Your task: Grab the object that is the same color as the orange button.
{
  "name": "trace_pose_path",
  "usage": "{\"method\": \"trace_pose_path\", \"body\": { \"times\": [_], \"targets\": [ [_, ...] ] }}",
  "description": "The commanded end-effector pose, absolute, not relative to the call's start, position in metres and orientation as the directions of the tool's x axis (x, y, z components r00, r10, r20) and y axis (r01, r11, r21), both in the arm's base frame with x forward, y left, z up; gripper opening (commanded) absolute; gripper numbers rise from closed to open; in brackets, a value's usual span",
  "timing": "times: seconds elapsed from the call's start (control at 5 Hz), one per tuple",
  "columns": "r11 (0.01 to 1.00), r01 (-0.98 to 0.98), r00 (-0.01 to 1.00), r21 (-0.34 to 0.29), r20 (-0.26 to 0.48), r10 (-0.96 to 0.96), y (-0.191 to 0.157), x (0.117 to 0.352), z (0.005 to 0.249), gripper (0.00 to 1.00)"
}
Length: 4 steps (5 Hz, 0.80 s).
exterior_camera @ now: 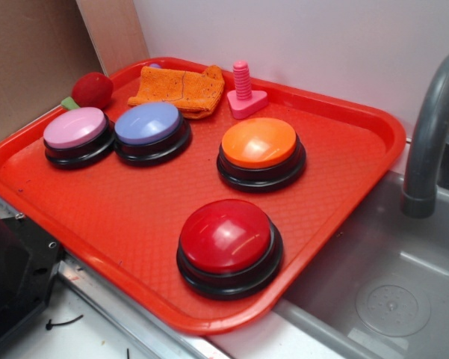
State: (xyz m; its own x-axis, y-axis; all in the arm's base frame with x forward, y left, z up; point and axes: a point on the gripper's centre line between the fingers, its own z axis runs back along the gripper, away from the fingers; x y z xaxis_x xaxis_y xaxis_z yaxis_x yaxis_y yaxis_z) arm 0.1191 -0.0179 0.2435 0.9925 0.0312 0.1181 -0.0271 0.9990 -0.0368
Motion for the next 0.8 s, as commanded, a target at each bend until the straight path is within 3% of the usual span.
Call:
{"method": "trace_pose_path", "body": {
  "times": [0.0, 0.2, 0.6],
  "targets": [
    [0.999, -0.027, 0.993, -0.037, 0.118, 0.031, -0.018, 0.119, 0.244, 1.00],
    [0.999, -0.007, 0.988, 0.050, 0.155, -0.001, -0.010, 0.139, 0.239, 1.00],
    [0.982, 0.110, 0.967, 0.152, 0.212, -0.142, 0.005, 0.190, 0.216, 1.00]
  ]
}}
